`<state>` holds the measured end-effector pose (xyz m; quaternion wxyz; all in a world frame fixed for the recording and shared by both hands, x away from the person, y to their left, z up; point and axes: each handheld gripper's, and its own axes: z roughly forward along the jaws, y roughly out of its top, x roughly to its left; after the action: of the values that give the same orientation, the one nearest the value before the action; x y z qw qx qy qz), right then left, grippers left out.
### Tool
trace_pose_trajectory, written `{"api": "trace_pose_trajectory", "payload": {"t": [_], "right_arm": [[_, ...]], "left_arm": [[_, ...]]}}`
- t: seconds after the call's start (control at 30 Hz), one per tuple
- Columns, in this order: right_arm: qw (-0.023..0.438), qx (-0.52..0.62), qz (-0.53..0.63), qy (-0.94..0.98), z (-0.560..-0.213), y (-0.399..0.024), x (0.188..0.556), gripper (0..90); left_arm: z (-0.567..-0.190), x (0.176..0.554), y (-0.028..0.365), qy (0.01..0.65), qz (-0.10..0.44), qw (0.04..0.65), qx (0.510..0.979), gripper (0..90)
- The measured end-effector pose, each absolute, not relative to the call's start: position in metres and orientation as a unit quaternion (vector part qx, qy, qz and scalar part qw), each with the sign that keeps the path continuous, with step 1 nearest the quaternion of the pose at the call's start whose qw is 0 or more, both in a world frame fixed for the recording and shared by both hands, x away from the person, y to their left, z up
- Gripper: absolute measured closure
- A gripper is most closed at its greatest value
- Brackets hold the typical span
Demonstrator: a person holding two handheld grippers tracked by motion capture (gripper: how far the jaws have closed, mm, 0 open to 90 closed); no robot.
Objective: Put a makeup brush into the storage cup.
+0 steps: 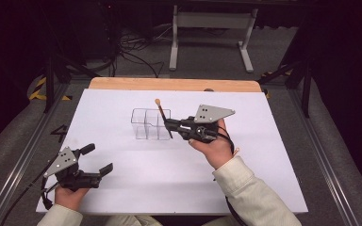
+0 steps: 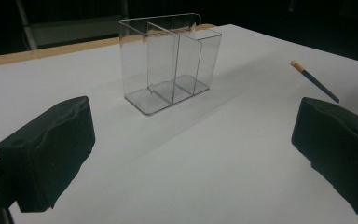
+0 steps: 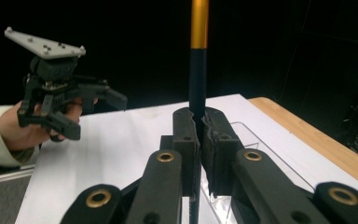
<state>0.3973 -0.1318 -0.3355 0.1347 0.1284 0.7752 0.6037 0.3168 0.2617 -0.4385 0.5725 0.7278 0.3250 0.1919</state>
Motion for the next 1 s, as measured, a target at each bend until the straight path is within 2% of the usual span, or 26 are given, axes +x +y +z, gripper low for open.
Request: {"api": "trace_pose_trajectory", "payload": {"t": [0.37,1.0], "right_arm": [[0.125,0.142,0.641,0.744,-0.34,-0.135,0.406,84.5],[0.147,0.141,0.648,0.734,-0.342,-0.122,0.422,84.4]], "left_arm": [[-0.439,0.317,0.262,0.325,0.192,0.572,0.728,0.2],[-0.439,0.317,0.262,0.326,0.192,0.573,0.727,0.2]]}}
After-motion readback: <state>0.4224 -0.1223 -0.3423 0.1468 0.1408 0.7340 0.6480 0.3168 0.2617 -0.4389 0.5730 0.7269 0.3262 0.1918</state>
